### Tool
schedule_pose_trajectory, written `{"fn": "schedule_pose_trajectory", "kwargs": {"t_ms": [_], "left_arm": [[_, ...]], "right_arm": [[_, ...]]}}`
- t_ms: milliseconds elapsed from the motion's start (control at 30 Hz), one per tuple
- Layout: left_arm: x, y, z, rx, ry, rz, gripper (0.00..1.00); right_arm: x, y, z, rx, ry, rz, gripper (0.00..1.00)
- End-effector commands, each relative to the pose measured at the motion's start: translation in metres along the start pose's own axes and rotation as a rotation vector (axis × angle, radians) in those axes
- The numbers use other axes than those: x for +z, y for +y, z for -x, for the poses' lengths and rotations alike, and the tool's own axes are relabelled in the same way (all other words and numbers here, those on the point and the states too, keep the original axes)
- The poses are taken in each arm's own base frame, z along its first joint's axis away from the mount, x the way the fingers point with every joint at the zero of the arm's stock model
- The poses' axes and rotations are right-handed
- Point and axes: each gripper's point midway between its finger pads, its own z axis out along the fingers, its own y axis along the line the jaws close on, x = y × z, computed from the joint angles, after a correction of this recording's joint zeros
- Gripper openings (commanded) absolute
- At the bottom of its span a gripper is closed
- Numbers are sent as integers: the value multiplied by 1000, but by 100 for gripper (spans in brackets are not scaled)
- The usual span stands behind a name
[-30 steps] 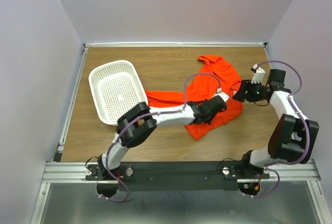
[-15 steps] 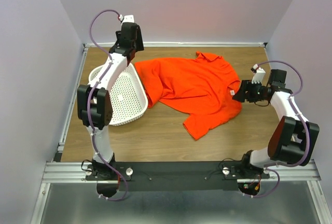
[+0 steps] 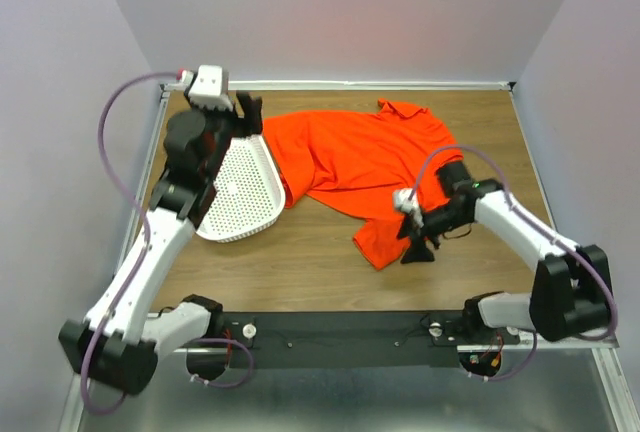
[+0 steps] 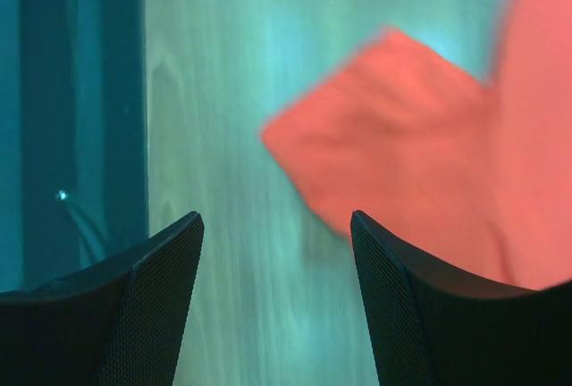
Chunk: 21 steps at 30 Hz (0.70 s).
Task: Fold and stack the t-shirts
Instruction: Flatten the tshirt out
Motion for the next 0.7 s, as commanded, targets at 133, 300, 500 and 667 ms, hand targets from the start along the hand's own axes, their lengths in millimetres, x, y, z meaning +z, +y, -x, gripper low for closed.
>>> {"fn": "schedule_pose_trajectory", "kwargs": {"t_ms": [133, 300, 500, 667], "left_arm": [[-78, 9, -66, 45, 20, -60, 78], [-97, 6, -72, 32, -5, -94, 79], [-99, 0, -68, 10, -17, -118, 78], [-100, -5, -68, 10, -15, -149, 78]], "right_arm": [[79, 9, 25, -335, 203, -122, 74], [97, 7, 8, -306, 328, -155, 68], [108, 6, -16, -267, 436, -200, 54], [101, -9, -23, -253, 497, -296, 32]]}}
